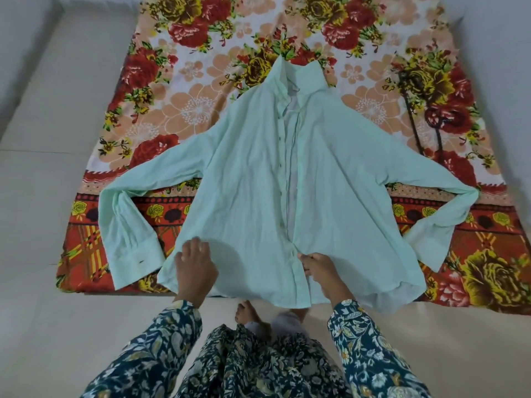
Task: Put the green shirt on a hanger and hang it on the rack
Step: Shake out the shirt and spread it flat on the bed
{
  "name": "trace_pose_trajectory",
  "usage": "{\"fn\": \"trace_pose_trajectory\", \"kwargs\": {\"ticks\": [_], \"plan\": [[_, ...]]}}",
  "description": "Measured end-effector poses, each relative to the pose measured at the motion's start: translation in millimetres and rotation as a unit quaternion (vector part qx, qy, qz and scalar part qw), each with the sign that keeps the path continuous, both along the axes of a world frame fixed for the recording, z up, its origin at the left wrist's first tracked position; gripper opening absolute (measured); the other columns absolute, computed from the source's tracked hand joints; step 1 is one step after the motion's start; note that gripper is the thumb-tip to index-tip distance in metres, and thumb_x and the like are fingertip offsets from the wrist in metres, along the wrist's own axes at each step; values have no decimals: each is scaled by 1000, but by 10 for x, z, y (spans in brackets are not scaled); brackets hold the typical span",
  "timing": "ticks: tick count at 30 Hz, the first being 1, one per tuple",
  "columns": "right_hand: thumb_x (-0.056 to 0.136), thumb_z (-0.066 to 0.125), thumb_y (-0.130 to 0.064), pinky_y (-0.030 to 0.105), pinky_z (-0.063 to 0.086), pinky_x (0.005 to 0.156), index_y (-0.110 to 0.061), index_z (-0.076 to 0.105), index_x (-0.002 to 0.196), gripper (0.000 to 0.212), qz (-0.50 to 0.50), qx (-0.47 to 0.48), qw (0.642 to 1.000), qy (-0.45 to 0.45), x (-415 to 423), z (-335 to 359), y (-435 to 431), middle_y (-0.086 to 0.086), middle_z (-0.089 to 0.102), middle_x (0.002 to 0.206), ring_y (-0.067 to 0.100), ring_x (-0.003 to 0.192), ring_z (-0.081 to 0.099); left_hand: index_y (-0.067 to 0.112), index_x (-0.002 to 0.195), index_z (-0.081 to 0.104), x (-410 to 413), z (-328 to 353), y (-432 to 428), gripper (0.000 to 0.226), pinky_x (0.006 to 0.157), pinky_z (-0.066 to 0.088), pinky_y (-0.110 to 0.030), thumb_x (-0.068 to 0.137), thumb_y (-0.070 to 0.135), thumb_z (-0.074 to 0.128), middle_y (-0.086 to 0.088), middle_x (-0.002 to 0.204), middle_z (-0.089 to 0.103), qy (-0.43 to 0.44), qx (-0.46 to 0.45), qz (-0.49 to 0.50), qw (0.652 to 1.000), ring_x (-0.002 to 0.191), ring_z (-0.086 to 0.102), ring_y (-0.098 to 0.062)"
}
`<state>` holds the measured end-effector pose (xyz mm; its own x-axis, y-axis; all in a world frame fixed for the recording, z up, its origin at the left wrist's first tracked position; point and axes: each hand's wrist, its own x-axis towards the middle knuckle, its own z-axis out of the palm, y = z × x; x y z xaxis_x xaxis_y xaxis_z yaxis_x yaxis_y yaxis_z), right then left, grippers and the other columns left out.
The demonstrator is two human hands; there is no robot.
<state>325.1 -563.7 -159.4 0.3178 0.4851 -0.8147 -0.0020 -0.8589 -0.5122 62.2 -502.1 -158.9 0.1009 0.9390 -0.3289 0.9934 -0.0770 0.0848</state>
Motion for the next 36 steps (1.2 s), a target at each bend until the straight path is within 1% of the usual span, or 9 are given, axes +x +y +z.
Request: {"fn": "trace_pose_trajectory", "kwargs": {"ticks": [3,7,11,15,17,19,23,33,36], "plan": [[83,64,-14,24,39,58,-6,60,78,11,-42,2,998,41,11,-34,215,10,60,78,19,67,51,7,115,55,151,-66,60,36,88,42,-43,81,10,48,-12,123,51,-2,-65,-123,990,114,48,-34],[72,62,10,26,44,69,-12,58,62,26,-100,15,995,24,104,-86,440,3,59,70,19,71,54,5,106,54,268,-19,298,24,82,42,-42,89,11,37,-11,111,52,5,-105,-68,992,108,49,-31],[76,60,6,28,47,64,-7,58,65,17,-31,-83,996,-23,274,-126,670,6,58,65,25,72,62,5,102,59,611,9,645,25,78,44,-40,92,14,38,-12,105,58,-106,-127,-37,985,101,56,-31],[85,50,2,19,40,40,-3,48,60,26,84,-194,977,-14,417,-22,955,1,46,26,8,24,46,8,107,61,1010,60,1014,26,83,44,-34,92,13,39,-10,112,61,-165,-171,-5,971,102,57,-26],[85,51,2,21,41,44,0,56,78,8,79,-186,979,-24,563,26,1186,3,50,33,10,29,48,7,107,61,1186,113,1276,26,79,42,-30,92,12,40,-11,114,61,-179,-171,7,969,102,57,-25],[82,54,2,21,44,50,0,63,94,15,30,-113,993,-22,724,81,1480,3,56,53,11,46,53,6,104,62,1320,187,1600,24,74,38,-26,92,11,42,-12,113,63,-208,-163,28,964,98,58,-25],[82,51,1,22,38,53,-14,53,65,23,-7,2,1000,-6,1011,305,2248,6,59,71,17,61,55,4,105,63,1497,353,2380,23,78,42,-29,91,7,44,-14,113,65,-256,-122,60,957,99,60,-28],[88,44,-1,23,37,58,-13,56,70,24,-40,89,994,43,1398,409,3921,6,61,69,15,59,52,7,91,59,1716,328,4194,22,74,43,-32,93,5,38,-13,118,60,-312,-15,125,942,82,58,-26],[89,44,-2,22,38,57,-13,57,74,23,-27,90,995,37,1440,294,4334,6,60,70,14,58,53,-6,110,58,1745,179,4541,29,64,39,-32,94,5,37,-18,102,62,-291,-60,162,941,72,54,-23]]}}
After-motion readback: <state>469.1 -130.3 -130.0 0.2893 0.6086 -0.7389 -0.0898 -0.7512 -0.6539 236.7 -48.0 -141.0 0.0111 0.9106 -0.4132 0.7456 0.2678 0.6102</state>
